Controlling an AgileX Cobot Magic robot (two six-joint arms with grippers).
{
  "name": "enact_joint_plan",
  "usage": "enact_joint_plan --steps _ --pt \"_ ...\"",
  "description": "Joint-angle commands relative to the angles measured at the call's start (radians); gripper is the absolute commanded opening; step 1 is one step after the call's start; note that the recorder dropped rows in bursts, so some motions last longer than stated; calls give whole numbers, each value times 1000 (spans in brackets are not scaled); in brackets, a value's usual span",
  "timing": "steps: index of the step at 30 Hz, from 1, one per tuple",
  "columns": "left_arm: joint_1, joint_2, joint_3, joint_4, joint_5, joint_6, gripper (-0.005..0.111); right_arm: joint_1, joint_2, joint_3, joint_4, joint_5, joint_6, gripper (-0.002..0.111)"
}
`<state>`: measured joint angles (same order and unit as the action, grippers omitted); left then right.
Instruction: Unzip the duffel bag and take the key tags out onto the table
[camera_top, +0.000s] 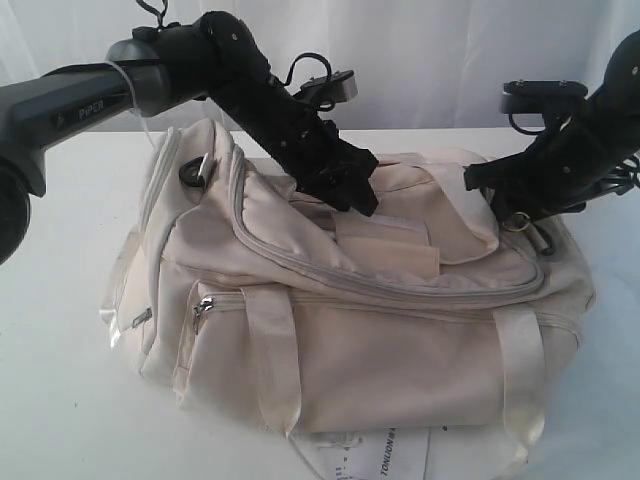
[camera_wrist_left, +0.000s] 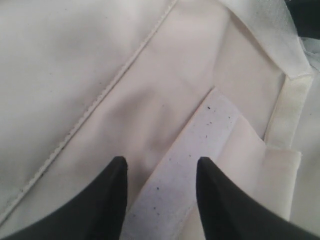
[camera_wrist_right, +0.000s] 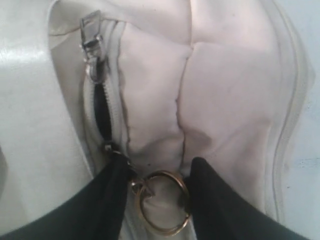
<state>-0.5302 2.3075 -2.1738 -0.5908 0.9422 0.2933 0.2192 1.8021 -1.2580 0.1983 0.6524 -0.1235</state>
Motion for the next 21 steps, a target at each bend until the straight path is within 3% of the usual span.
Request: enact_joint_plan --steps 1,11,21 --pt "2 -16 -2 -6 22 -3 48 1 -7 2 19 13 -14 35" --pt "2 -16 -2 -6 22 -3 48 1 -7 2 19 19 -14 26" --pt "2 -16 -2 -4 22 -3 48 1 -13 2 133 38 -147 26"
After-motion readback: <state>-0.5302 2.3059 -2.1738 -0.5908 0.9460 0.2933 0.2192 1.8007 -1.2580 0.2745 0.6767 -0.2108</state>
